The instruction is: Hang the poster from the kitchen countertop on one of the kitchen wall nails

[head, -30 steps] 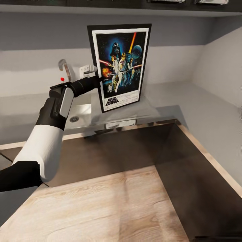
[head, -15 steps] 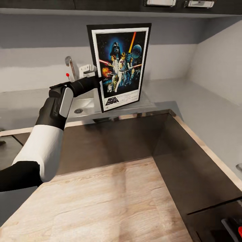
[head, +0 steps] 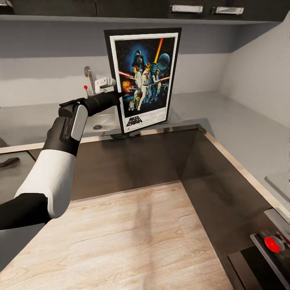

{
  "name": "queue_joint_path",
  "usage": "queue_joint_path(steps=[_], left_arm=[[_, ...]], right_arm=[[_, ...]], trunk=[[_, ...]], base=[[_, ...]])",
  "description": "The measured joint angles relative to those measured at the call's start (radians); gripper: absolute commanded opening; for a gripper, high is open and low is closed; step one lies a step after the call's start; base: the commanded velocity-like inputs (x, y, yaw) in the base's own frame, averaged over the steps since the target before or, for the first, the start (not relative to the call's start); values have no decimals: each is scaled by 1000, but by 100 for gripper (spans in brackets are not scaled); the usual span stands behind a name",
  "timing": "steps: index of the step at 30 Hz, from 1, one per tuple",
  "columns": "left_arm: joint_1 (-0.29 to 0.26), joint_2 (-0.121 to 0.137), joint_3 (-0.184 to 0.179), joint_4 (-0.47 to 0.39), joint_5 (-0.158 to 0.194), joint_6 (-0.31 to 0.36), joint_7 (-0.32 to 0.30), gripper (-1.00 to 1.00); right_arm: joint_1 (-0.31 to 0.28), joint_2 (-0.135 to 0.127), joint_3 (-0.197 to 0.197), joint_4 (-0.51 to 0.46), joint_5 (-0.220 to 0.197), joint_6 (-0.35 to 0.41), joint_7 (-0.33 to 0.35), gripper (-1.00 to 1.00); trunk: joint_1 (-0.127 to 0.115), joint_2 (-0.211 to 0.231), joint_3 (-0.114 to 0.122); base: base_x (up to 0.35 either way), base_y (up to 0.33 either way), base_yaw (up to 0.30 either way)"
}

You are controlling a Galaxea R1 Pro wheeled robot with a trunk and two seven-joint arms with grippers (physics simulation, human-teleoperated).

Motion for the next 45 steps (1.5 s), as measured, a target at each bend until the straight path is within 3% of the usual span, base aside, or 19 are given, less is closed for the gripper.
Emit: queue_joint_path(steps=[13,16,27,37,45], left_arm=[[0,0,0,-24,1,3,0,-100],[1,0,0,-60,1,49,0,-100],[2,0,0,-72,1,61,0,-100],[6,6,0,-111,2,65,0,-100],[62,18,1,-268,6,208,0,-100]], right_arm=[[0,0,0,0,0,0,0,100],[0,0,0,0,0,0,0,100],[0,0,0,0,0,0,0,100],[0,-1,0,-1,-1,-1,-1,100],[0,-3,0,-2,-1,-2,-3,100]], trunk=[[0,0,21],[0,0,26],[0,0,44],[0,0,53],[1,0,53]], base=[[-9,0,0],[0,0,0],[-8,0,0],[-285,0,0],[-342,0,0]])
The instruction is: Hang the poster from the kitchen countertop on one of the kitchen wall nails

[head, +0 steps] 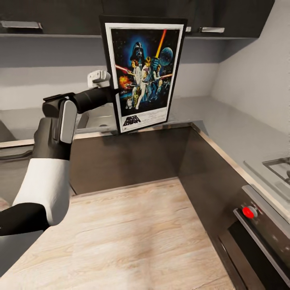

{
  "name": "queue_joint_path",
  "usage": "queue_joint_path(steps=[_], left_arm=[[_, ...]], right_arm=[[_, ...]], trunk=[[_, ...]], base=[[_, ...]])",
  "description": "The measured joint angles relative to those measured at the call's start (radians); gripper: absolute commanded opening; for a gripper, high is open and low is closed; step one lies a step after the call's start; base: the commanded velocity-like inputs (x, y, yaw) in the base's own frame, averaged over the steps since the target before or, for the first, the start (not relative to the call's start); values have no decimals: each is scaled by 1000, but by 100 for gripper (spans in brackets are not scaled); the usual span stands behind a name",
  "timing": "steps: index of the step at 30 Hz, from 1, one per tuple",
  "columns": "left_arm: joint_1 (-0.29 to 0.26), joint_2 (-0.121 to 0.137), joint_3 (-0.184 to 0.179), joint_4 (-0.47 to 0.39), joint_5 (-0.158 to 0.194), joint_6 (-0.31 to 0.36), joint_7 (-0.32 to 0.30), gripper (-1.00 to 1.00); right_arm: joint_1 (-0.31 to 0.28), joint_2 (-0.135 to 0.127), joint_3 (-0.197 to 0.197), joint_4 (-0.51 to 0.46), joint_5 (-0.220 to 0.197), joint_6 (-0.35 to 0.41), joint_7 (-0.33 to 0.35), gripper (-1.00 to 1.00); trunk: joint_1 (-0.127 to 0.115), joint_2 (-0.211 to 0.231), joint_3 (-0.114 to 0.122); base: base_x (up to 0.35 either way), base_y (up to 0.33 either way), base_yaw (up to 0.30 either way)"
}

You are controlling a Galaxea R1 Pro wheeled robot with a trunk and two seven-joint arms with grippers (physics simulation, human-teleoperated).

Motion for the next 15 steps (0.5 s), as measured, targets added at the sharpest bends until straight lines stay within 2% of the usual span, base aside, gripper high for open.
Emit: queue_joint_path(steps=[3,7,8,9,13,15], left_arm=[[18,3,0,-37,1,43,-8,-100],[51,27,1,-88,2,95,-59,-100],[61,39,1,-98,3,104,-86,-100],[93,69,1,-126,2,116,-136,-100],[143,86,1,-164,3,121,-159,-100],[188,90,1,-196,3,122,-164,-100]], right_arm=[[0,0,-1,-1,-1,-1,-1,100],[0,-1,-5,-4,-1,-1,-1,100],[0,-2,-5,-4,-1,-1,-1,100],[0,-2,-5,-5,-1,-1,-1,100],[1,-2,-5,-5,-1,-2,-1,100],[0,-2,-5,-5,-1,-2,-1,100]], trunk=[[0,0,1],[0,0,5],[0,0,6],[0,0,8],[-1,0,14],[-1,0,17]], base=[[-341,0,0],[-262,0,0],[-60,0,0],[-48,0,0],[-22,0,0],[-9,0,0]])
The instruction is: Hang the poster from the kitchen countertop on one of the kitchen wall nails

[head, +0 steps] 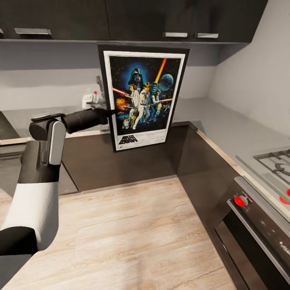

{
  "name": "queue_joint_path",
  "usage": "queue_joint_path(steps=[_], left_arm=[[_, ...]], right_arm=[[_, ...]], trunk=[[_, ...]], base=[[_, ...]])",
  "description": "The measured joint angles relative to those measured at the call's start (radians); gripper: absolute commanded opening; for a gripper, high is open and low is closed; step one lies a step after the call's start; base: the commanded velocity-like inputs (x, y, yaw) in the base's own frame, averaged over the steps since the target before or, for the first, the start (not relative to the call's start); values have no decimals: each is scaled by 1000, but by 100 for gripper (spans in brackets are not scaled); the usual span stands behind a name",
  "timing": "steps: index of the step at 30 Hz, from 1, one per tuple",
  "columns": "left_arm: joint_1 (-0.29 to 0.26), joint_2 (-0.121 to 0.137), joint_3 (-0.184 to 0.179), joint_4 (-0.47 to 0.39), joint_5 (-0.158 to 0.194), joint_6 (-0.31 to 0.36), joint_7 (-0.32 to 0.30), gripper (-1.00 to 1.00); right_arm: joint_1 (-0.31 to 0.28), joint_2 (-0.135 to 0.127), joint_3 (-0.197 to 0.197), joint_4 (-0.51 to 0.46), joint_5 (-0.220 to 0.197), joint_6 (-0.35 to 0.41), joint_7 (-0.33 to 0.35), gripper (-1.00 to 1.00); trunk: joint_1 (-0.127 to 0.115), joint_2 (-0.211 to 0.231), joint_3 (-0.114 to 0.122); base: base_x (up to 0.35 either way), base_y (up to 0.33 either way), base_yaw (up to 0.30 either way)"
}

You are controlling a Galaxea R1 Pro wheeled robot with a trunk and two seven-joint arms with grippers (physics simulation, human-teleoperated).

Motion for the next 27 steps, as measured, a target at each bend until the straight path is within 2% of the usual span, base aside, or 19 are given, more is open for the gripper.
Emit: queue_joint_path(steps=[3,4,7,9,13,20,24,27], left_arm=[[63,3,0,-32,1,0,-4,-100],[122,6,1,-62,8,3,-26,-100],[187,16,7,-87,2,-2,-80,-100],[258,46,44,-100,-2,-6,-177,-100],[343,64,105,-106,-3,-23,-265,-100],[475,71,136,-107,-5,-139,-306,-100],[564,70,139,-107,-4,-165,-310,-100],[602,69,140,-103,-4,-169,-311,-100]], right_arm=[[-1,0,-1,0,0,0,0,100],[0,0,-1,0,0,0,0,100],[0,-1,-2,0,0,-1,0,100],[0,-2,-3,0,0,-1,0,100],[0,-3,-3,0,0,-1,-1,100],[-1,-3,-2,0,0,0,-1,100],[-1,-3,1,1,1,1,-1,100],[0,-3,2,1,1,1,-1,100]], trunk=[[0,0,5],[0,0,6],[0,0,11],[0,0,15],[0,0,21],[0,0,33],[0,0,39],[0,0,44]], base=[[-5,0,0],[-2,0,0],[-1,0,0],[0,0,0],[0,0,0],[0,0,0],[0,0,0],[0,0,0]])
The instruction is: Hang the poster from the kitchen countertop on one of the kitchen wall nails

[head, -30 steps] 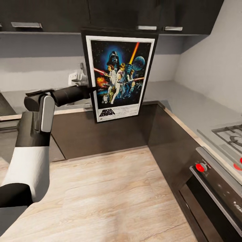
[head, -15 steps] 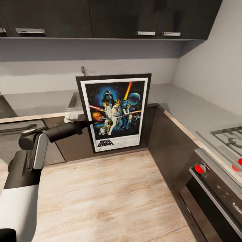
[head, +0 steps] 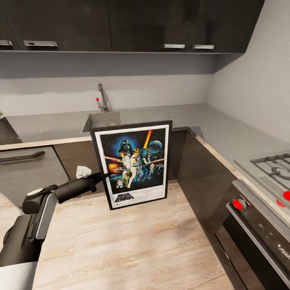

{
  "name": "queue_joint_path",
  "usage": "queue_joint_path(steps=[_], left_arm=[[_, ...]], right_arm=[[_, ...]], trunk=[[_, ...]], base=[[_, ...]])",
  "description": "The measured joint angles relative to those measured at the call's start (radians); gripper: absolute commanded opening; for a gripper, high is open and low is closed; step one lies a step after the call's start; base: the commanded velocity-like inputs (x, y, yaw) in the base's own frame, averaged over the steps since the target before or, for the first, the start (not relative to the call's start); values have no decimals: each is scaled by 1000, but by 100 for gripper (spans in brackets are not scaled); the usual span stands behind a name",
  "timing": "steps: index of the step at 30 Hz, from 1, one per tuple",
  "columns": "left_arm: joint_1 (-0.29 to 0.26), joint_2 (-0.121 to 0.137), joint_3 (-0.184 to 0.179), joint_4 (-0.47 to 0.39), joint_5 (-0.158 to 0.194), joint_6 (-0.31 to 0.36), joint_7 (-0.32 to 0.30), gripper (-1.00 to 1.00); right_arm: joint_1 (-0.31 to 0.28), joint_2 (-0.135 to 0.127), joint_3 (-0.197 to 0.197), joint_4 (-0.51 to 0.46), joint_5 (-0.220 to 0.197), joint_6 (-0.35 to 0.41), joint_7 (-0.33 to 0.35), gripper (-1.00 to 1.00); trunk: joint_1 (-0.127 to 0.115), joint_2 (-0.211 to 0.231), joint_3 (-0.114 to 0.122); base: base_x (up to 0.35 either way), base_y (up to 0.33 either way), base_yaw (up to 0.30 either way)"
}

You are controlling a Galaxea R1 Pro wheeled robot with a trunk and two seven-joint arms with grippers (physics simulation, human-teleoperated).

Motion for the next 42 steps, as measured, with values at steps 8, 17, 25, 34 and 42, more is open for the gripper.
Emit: queue_joint_path(steps=[8,17,25,34,42], left_arm=[[95,-3,1,7,4,-72,4,-100],[111,-29,0,38,25,-110,9,-100],[112,-32,0,76,28,-114,9,-100],[112,-69,0,81,25,-142,10,-100],[112,-81,0,82,24,-152,11,-100]], right_arm=[[0,0,1,0,0,0,0,100],[0,0,2,0,0,0,0,100],[1,0,2,0,0,0,-1,100],[0,0,2,0,0,0,-1,100],[0,0,2,0,0,0,-1,100]], trunk=[[0,0,13],[0,0,28],[0,0,41],[0,0,56],[0,0,69]], base=[[0,0,0],[0,0,0],[0,0,0],[0,0,0],[0,0,0]])
